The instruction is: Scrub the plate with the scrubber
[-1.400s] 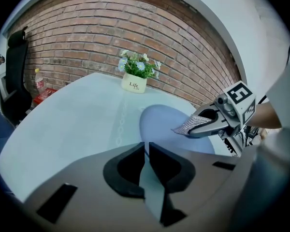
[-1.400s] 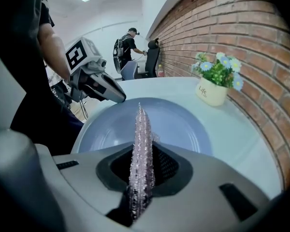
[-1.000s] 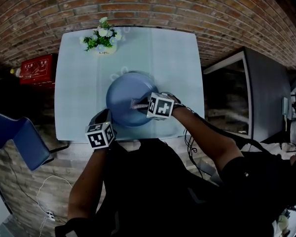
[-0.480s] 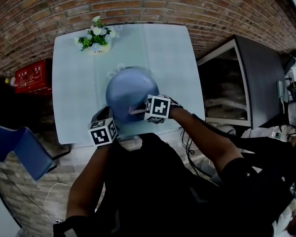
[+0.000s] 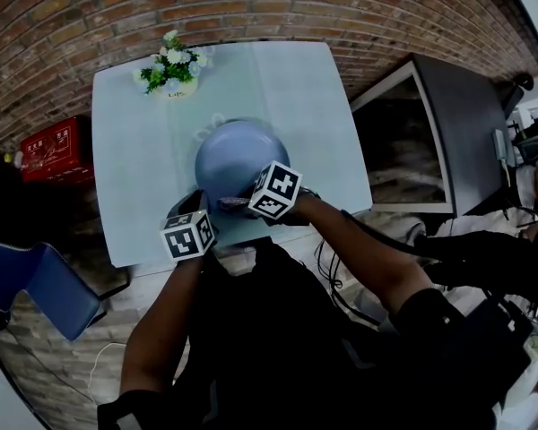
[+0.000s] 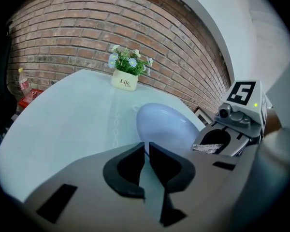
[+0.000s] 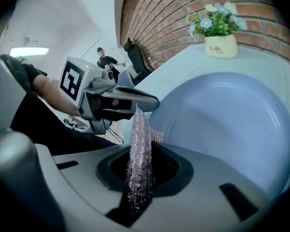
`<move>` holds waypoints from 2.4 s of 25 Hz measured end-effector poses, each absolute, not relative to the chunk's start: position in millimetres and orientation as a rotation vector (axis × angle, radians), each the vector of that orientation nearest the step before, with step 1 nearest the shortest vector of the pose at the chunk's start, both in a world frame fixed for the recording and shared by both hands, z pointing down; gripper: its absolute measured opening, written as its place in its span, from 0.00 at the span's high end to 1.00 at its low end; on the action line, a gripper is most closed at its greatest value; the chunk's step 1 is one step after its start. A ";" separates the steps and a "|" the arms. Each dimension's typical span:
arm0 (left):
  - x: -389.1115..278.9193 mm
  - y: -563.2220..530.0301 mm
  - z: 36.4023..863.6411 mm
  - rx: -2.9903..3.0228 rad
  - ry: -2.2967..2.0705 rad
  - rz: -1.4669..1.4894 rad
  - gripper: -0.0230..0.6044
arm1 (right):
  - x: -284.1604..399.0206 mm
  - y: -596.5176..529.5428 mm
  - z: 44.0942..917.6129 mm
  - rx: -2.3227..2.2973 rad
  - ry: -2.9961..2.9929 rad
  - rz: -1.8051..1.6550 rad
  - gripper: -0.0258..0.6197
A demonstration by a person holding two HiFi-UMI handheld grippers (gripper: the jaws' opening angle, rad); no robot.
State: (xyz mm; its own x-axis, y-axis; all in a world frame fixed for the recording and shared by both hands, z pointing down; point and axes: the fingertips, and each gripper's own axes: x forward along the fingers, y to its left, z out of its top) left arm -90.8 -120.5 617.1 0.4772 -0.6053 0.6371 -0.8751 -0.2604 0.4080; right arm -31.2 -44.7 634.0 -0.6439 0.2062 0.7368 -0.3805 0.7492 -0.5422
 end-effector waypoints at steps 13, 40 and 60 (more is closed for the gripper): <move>-115.0 -126.4 598.9 2.089 -1.184 0.405 0.90 | -54.8 -61.9 599.5 0.287 -2.211 1.044 0.86; -120.8 -116.9 415.7 2.520 -1.230 0.111 0.95 | 38.6 -87.1 391.1 1.346 -2.556 0.333 0.86; -83.6 -82.5 335.1 2.577 -1.462 -0.001 0.95 | 107.6 -68.0 339.5 1.496 -2.602 0.151 0.86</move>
State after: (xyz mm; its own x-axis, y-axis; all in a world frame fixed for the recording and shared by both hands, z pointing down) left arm -83.6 -82.5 335.1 0.5169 -0.8516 0.0871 -0.8515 -0.5009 0.1551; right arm 107.6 -68.0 339.5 -0.4971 -0.8514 0.1675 -0.8650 0.5013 -0.0189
